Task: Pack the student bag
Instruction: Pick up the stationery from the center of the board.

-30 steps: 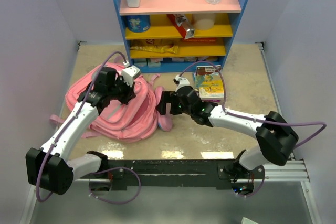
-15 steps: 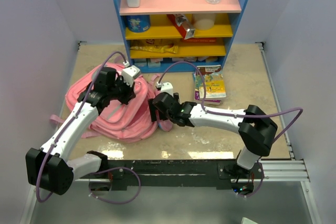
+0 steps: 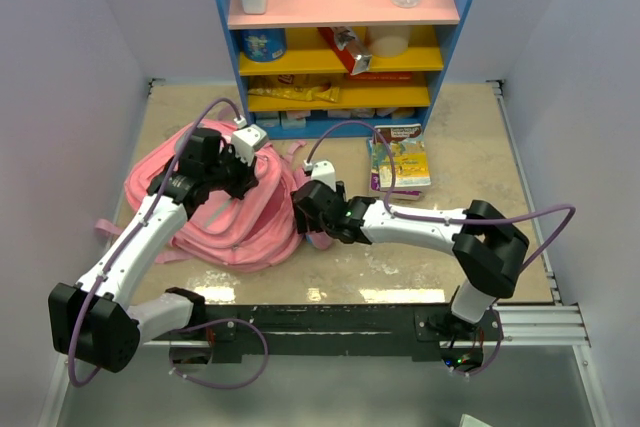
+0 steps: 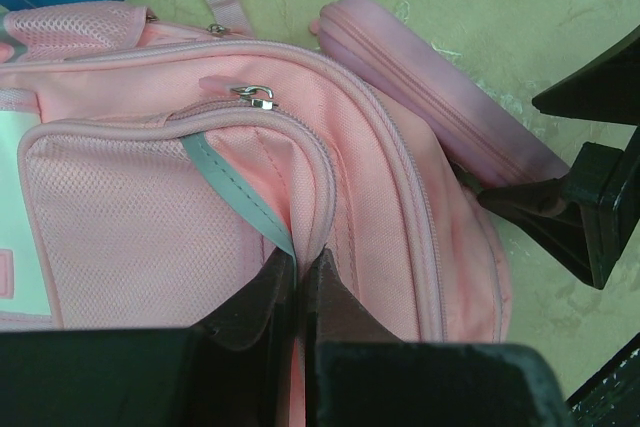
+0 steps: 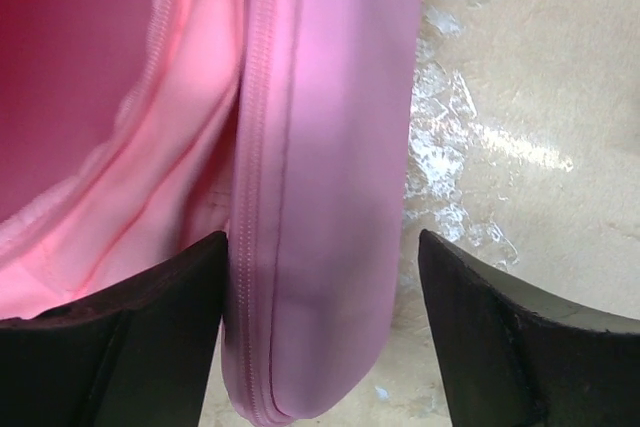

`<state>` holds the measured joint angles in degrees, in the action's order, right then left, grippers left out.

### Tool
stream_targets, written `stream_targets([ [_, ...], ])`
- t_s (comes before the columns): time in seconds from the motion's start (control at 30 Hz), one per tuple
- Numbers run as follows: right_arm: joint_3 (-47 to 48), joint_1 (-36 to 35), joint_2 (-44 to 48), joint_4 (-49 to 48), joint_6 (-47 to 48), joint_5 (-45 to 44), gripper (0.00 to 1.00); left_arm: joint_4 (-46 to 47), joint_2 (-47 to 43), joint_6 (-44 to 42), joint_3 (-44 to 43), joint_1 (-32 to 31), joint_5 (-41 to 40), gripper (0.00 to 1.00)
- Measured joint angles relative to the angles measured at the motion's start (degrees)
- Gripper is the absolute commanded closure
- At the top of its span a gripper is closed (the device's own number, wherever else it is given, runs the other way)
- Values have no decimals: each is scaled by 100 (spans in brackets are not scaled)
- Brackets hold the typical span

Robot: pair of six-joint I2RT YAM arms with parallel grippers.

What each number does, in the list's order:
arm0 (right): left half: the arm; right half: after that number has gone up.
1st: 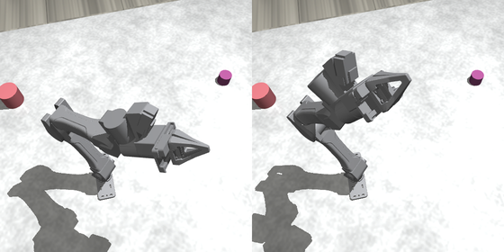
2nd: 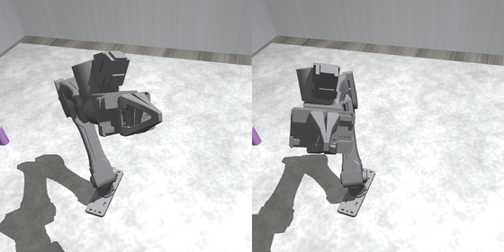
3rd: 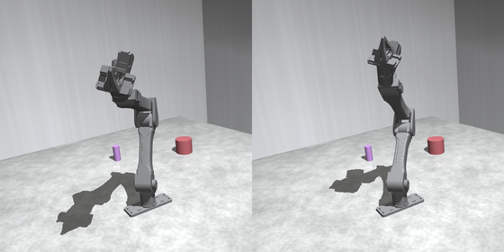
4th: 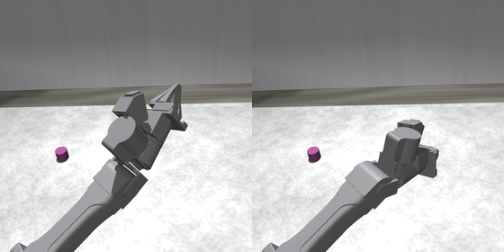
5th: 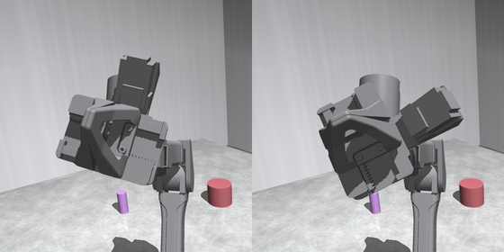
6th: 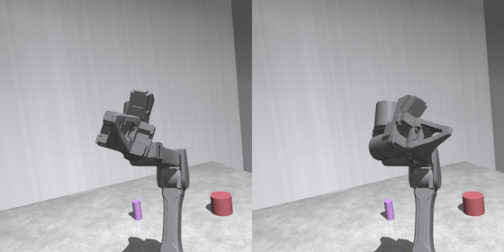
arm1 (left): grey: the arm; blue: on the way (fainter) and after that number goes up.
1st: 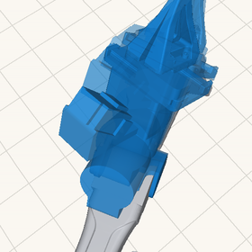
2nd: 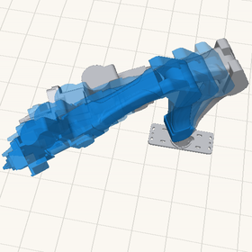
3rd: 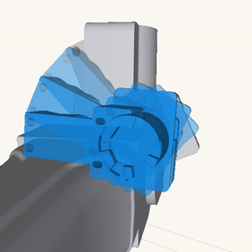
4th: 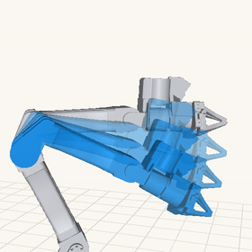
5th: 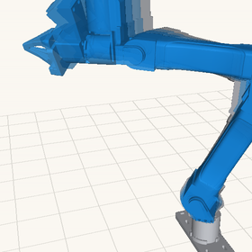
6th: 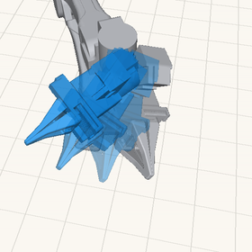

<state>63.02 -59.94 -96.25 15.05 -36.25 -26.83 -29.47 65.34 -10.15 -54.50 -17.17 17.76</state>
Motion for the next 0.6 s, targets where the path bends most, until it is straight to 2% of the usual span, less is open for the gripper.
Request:
stream_targets([
  [0.13, -162, 7, 35, -2, -39, -20, 25, 0, 0, 0, 0, 0, 0, 100],
  [0.23, -177, 22, 39, 11, -81, -17, 30, 0, 0, 2, 0, 0, 2, 100],
  [0.33, -177, 35, -7, -2, -114, -17, 41, 0, -2, 0, 0, 0, 2, 100],
  [0.37, -175, 37, -37, -7, -111, -20, 48, 0, -7, 0, 0, 0, 0, 100],
  [0.43, -140, 44, -109, -13, -103, -28, 56, 0, -22, 0, 0, 0, 0, 100],
  [0.47, -90, 42, -136, -9, -90, -63, 66, -2, -28, 0, 0, 0, 2, 100],
  [0.53, -31, 61, -151, -11, -72, -103, 79, -9, -44, 0, 0, 0, 2, 100],
  [0.57, -20, 72, -149, -20, -61, -122, 88, -11, -50, 0, 0, 0, 0, 100],
  [0.6, -20, 92, -142, -28, -57, -118, 91, -13, -55, 0, 0, 0, 0, 100],
])
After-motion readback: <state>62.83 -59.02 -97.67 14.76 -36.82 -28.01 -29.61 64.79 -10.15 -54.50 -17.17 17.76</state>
